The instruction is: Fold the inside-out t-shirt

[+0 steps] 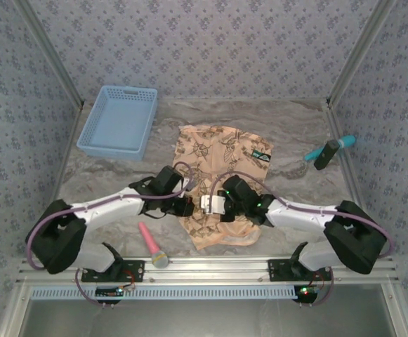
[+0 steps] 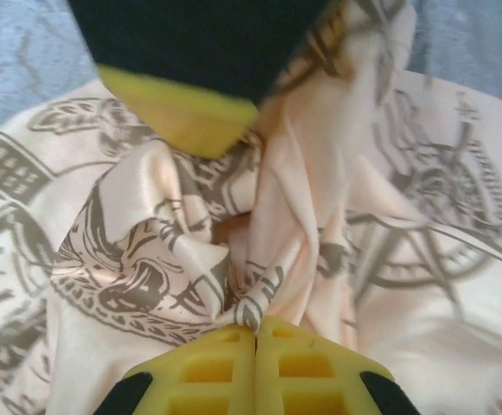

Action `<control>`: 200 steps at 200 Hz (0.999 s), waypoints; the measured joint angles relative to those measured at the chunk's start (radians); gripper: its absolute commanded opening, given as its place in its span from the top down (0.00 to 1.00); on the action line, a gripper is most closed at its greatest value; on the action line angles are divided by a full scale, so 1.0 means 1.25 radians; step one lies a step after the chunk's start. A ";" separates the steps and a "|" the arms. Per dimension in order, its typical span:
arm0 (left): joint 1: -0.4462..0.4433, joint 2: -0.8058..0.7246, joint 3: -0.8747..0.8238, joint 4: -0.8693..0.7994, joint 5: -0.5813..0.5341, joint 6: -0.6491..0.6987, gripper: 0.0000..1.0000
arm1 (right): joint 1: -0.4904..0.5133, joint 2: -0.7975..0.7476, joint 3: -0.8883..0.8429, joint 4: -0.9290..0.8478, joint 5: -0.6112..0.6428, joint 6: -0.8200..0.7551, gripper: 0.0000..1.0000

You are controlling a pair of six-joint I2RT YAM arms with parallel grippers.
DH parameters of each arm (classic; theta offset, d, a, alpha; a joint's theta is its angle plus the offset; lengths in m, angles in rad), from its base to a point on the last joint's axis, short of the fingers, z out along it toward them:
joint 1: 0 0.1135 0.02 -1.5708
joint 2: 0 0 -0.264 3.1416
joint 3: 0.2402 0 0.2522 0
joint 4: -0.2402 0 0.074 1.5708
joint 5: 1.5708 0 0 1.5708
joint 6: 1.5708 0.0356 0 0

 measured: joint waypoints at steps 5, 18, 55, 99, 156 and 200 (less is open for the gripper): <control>0.004 -0.015 -0.001 0.002 0.009 0.005 1.00 | -0.008 -0.011 -0.003 0.000 0.005 0.000 1.00; 0.015 -0.054 -0.005 0.012 0.037 0.020 1.00 | -0.031 -0.032 -0.007 -0.002 0.018 0.000 1.00; 0.046 -0.175 -0.055 0.069 0.123 0.064 0.92 | -0.075 -0.041 -0.017 -0.002 0.038 0.000 1.00; 0.050 -0.173 -0.110 0.118 0.132 0.048 0.56 | -0.061 -0.034 -0.034 -0.009 0.027 -0.013 0.94; 0.053 -0.096 -0.096 0.095 0.105 -0.035 0.45 | -0.046 -0.084 -0.040 -0.010 -0.030 -0.035 0.77; 0.055 -0.052 -0.064 0.084 0.045 -0.055 0.45 | -0.045 -0.110 -0.039 -0.007 -0.042 -0.035 0.71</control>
